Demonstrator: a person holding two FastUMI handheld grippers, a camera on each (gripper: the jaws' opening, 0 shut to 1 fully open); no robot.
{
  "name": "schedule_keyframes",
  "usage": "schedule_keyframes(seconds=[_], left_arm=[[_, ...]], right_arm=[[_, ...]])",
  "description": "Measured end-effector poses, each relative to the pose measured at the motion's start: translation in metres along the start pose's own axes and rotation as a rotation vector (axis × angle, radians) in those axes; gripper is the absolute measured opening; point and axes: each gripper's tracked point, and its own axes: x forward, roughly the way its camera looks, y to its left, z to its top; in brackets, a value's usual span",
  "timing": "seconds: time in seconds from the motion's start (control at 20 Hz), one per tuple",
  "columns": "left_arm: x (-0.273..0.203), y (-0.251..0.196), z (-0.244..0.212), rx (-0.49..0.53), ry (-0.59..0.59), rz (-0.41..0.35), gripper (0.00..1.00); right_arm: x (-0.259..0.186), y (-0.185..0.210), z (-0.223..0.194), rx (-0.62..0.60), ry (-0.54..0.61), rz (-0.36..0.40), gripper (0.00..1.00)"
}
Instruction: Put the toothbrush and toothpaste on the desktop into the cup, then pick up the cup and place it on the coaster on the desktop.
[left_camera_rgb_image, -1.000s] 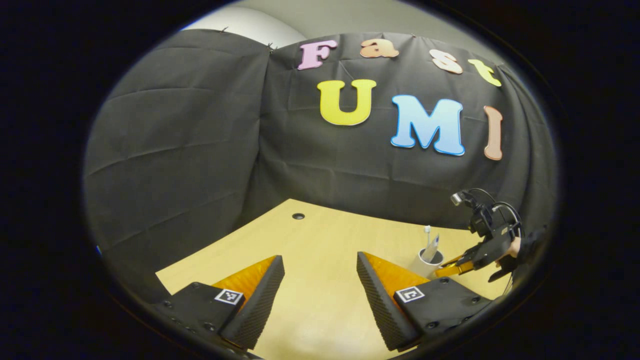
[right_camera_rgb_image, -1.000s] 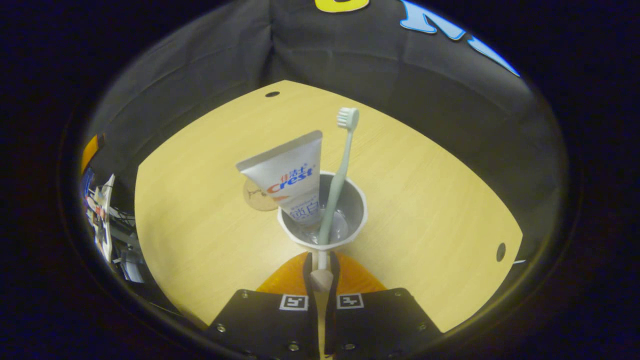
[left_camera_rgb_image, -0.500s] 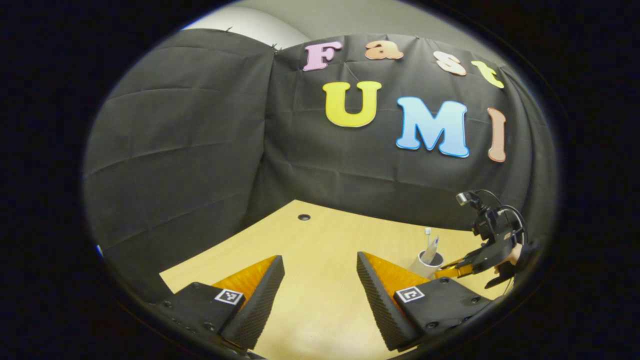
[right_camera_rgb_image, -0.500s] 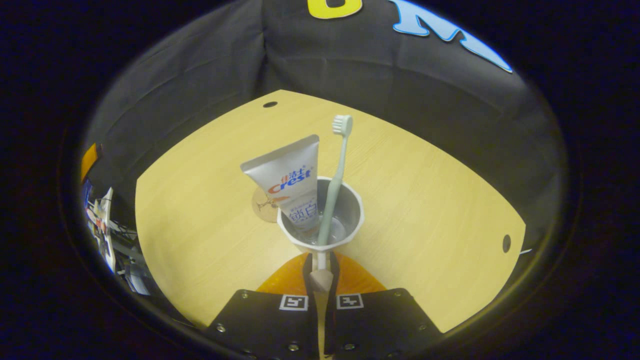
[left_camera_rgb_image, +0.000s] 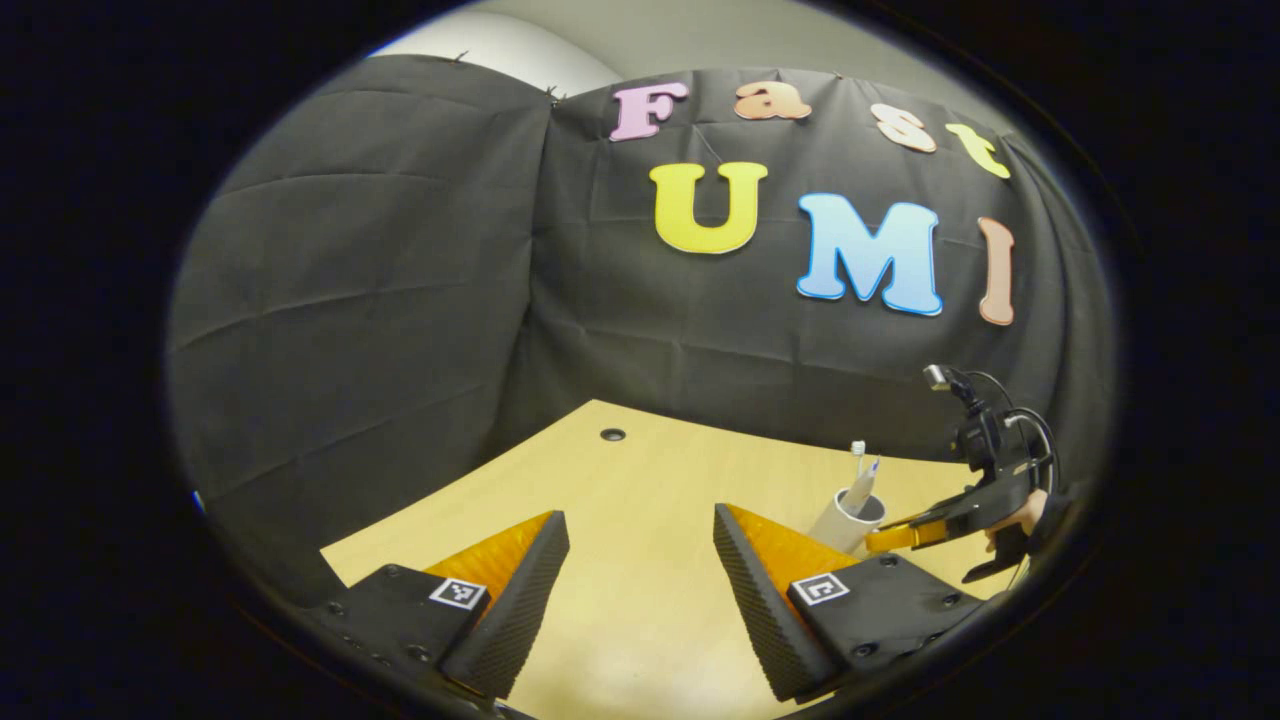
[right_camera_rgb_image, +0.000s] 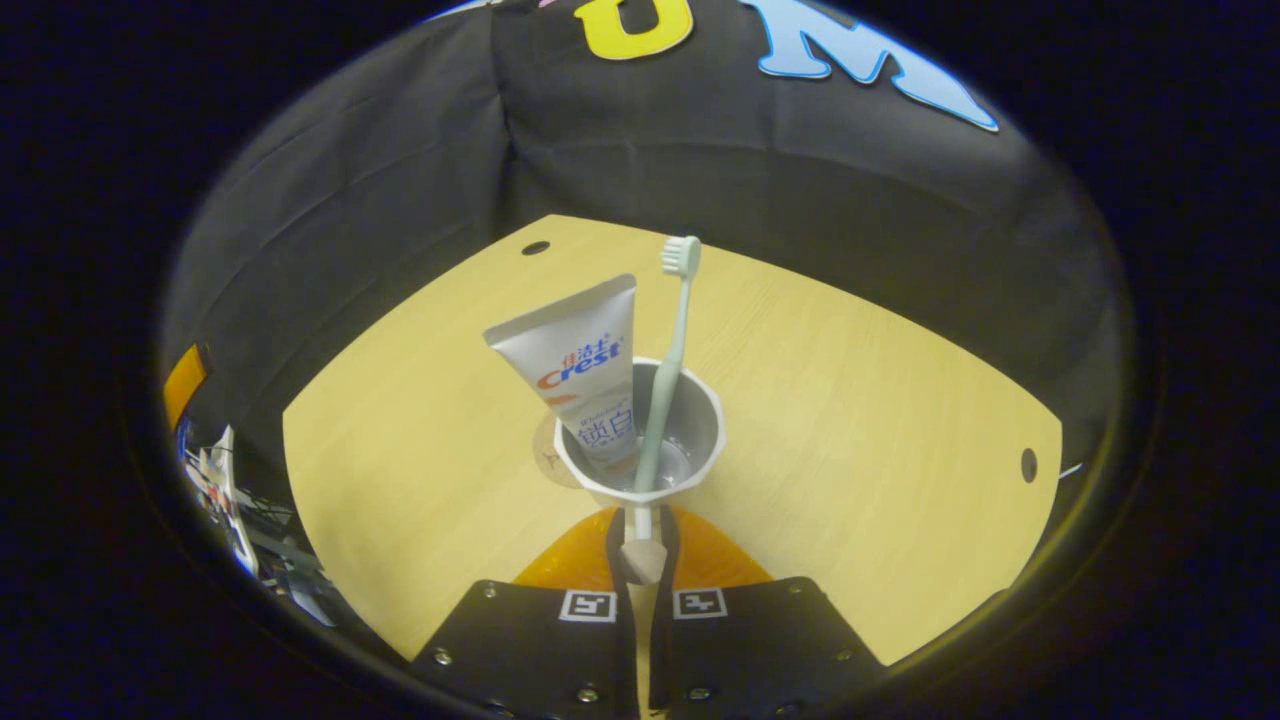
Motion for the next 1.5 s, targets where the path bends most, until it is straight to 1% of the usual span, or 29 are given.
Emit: schedule_keyframes(seconds=[0.25,0.45,0.65,0.8,0.85,0.95,1.0,1.05,1.1,1.15,1.2,1.25,1.3,1.4,1.45,1.5], left_arm=[[-0.004,0.014,0.005,0.001,-0.006,0.011,0.95],[-0.012,0.037,0.006,0.0,-0.008,0.038,0.94],[-0.019,0.056,0.008,-0.013,-0.007,0.06,0.95],[-0.023,0.062,0.009,-0.021,-0.008,0.06,0.95],[-0.024,0.061,0.009,-0.021,-0.008,0.056,0.94],[-0.024,0.057,0.012,-0.017,-0.014,0.043,0.95],[-0.025,0.056,0.016,-0.013,-0.017,0.037,0.95],[-0.027,0.054,0.017,-0.009,-0.02,0.031,0.95],[-0.028,0.053,0.019,-0.006,-0.022,0.025,0.95],[-0.028,0.051,0.02,-0.006,-0.023,0.018,0.94],[-0.029,0.05,0.022,-0.006,-0.025,0.011,0.95],[-0.029,0.047,0.024,-0.006,-0.025,0.004,0.95],[-0.03,0.046,0.026,-0.005,-0.029,-0.005,0.95],[-0.029,0.04,0.032,-0.002,-0.036,-0.025,0.95],[-0.028,0.035,0.035,0.002,-0.041,-0.039,0.95],[-0.026,0.03,0.04,0.009,-0.046,-0.054,0.94]], right_arm=[[0.0,-0.003,-0.004,-0.028,0.012,0.002,0.06],[-0.003,-0.003,-0.002,-0.024,0.018,0.009,0.06],[-0.004,-0.005,-0.003,-0.05,0.028,-0.027,0.06],[-0.004,-0.007,-0.002,-0.075,0.042,-0.049,0.06],[-0.004,-0.007,-0.002,-0.07,0.046,-0.053,0.08],[-0.005,-0.003,-0.003,-0.045,0.054,-0.047,0.17],[-0.006,0.0,-0.003,-0.033,0.052,-0.038,0.19],[-0.007,-0.002,-0.001,-0.029,0.045,-0.047,0.23],[-0.01,-0.002,0.002,-0.025,0.034,-0.045,0.24],[-0.013,0.001,0.004,-0.02,0.027,-0.035,0.35],[-0.016,0.001,0.007,-0.021,0.019,-0.038,0.41],[-0.02,0.0,0.009,-0.024,0.011,-0.048,0.43],[-0.026,0.001,0.01,-0.03,0.0,-0.051,0.42],[-0.037,0.001,0.014,-0.045,-0.027,-0.063,0.51],[-0.045,0.004,0.016,-0.047,-0.044,-0.061,0.51],[-0.054,0.01,0.019,-0.041,-0.062,-0.047,0.59]])
